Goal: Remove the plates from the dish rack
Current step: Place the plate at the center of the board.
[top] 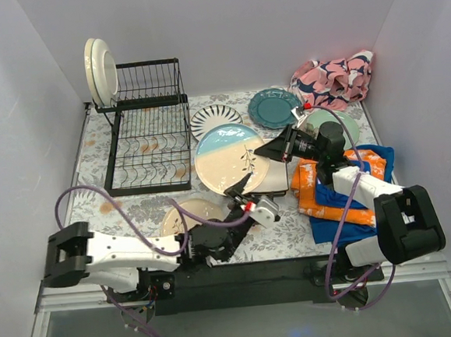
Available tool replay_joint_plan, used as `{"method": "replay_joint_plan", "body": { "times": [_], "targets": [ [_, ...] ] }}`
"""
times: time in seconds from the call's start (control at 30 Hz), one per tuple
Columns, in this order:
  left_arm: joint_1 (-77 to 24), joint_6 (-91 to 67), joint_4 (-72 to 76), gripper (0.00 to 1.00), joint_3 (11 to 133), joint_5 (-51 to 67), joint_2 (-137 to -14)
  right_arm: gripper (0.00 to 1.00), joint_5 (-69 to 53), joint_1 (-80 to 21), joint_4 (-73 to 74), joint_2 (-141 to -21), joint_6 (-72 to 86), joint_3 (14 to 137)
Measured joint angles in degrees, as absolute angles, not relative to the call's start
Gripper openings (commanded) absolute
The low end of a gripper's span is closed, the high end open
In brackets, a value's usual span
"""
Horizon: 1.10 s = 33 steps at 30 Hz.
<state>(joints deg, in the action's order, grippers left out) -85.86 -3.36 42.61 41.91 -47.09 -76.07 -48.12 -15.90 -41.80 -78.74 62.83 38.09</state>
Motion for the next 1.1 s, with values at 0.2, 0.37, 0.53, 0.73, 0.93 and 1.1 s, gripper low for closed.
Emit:
{"method": "replay_joint_plan", "body": {
  "times": [0.2,0.37,0.53,0.73,0.93,1.1],
  "targets": [
    [-81.8,-25.2,20.1,0.86,51.4,-35.2,-60.4,0.01,-48.1,-15.7,-42.1,-79.2,62.2,38.2],
    [-76.1,-38.4,11.2,0.86,51.8,-31.2,-48.2,0.01,-46.2,-18.9,-39.6,-79.2,59.0,38.2],
    [-75.1,-49.2,2.5,0.88,53.4,-29.6,-39.9,0.01,-42.4,-26.5,-34.2,-80.1,54.6,38.2],
    [-75.0,-55.0,-9.2,0.94,55.5,-29.6,-37.6,0.01,-36.8,-35.7,-28.4,-83.0,50.2,38.2],
    [-75.0,-55.9,-15.8,0.95,55.1,-31.1,-32.3,0.01,-33.1,-41.5,-26.4,-90.1,48.9,40.7],
    [-74.9,-56.0,-17.9,0.95,55.2,-32.9,-31.5,0.01,-30.9,-44.8,-25.7,-94.9,48.3,43.8]
  ]
}}
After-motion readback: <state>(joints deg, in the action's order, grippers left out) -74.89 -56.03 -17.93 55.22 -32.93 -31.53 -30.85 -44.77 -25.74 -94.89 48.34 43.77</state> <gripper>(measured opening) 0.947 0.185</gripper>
